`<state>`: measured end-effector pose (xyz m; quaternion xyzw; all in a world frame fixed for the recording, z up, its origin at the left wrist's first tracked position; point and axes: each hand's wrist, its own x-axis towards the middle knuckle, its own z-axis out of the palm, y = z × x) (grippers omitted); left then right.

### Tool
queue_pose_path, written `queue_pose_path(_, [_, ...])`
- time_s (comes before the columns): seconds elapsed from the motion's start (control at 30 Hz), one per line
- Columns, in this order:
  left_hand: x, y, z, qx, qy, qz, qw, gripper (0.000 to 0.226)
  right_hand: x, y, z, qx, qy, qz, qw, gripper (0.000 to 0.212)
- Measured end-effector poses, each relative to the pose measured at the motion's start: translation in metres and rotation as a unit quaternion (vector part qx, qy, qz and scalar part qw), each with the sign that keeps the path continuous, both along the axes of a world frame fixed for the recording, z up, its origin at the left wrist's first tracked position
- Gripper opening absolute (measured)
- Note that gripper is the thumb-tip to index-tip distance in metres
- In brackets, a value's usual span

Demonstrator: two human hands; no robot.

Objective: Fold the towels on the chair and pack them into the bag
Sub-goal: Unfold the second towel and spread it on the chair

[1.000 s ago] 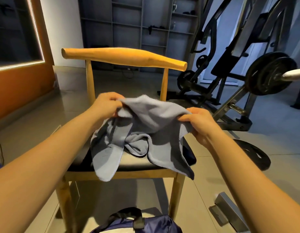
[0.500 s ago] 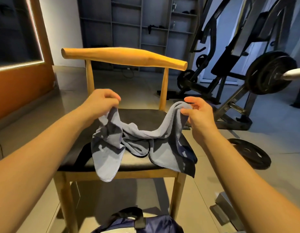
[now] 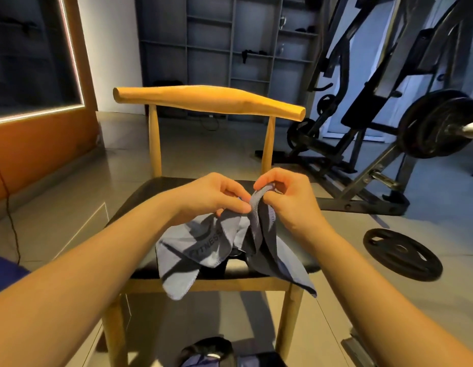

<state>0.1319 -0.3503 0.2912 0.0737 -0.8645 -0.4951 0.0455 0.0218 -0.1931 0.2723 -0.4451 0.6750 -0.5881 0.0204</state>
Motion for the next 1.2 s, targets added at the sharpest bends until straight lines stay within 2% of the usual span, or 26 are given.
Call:
queue_pose_path(0.1, [-0.002,0.002,-0.003,-0.001,-0.001,0.006,1.0,0.015,-0.001,0.003,-0.001,0.026,0.014,-0.019,0.999,0.034])
queue_pose_path(0.2, [-0.004,0.0,0.0,-0.019,0.03,0.043,0.998,0.009,-0.007,0.009,0.004,0.085,-0.026,-0.011,0.996,0.04])
queue_pose_path(0.27, [-0.006,-0.004,0.001,-0.039,0.062,0.069,0.995,0.003,-0.012,0.012,0.01,0.105,-0.114,0.027,0.988,0.039])
queue_pose_path(0.33, [-0.007,-0.005,0.001,-0.066,0.1,0.073,0.99,0.005,-0.014,0.014,0.015,0.089,-0.224,0.068,0.968,0.026])
queue_pose_path(0.4, [-0.008,-0.003,0.002,-0.089,0.117,0.063,0.987,0.007,-0.015,0.015,0.015,0.096,-0.272,0.072,0.955,0.029])
queue_pose_path(0.5, [-0.007,0.003,0.004,-0.113,0.116,0.05,0.986,0.005,-0.015,0.014,0.012,0.15,-0.227,0.046,0.961,0.039])
queue_pose_path(0.63, [-0.008,0.009,0.006,-0.152,0.098,0.037,0.983,0.006,-0.013,0.015,0.015,0.165,-0.141,0.022,0.976,0.014])
queue_pose_path(0.7, [-0.007,0.008,0.009,-0.152,0.084,0.039,0.984,0.005,-0.013,0.016,0.017,0.136,-0.073,-0.022,0.988,0.009])
queue_pose_path(0.77, [-0.005,0.007,0.013,-0.161,0.048,0.031,0.985,0.006,-0.018,0.017,0.017,0.073,-0.012,-0.114,0.991,0.009])
queue_pose_path(0.83, [-0.005,0.006,0.018,-0.172,0.025,0.032,0.984,0.011,-0.025,0.018,0.017,0.013,0.001,-0.189,0.982,0.008])
queue_pose_path(0.9, [-0.005,0.007,0.023,-0.149,0.055,0.071,0.985,0.025,-0.024,0.019,0.02,-0.007,-0.004,-0.197,0.98,0.004])
queue_pose_path(1.0, [-0.007,0.01,0.024,0.001,0.095,0.118,0.988,0.039,-0.008,0.019,0.026,0.014,-0.039,-0.097,0.994,0.007])
queue_pose_path(1.07, [-0.008,0.009,0.021,0.077,0.087,0.131,0.985,0.036,-0.001,0.018,0.027,0.038,-0.074,-0.029,0.996,0.01])
queue_pose_path(1.2, [-0.009,0.002,0.017,0.132,0.09,0.167,0.973,0.023,-0.003,0.019,0.029,0.073,-0.128,0.033,0.988,0.015])
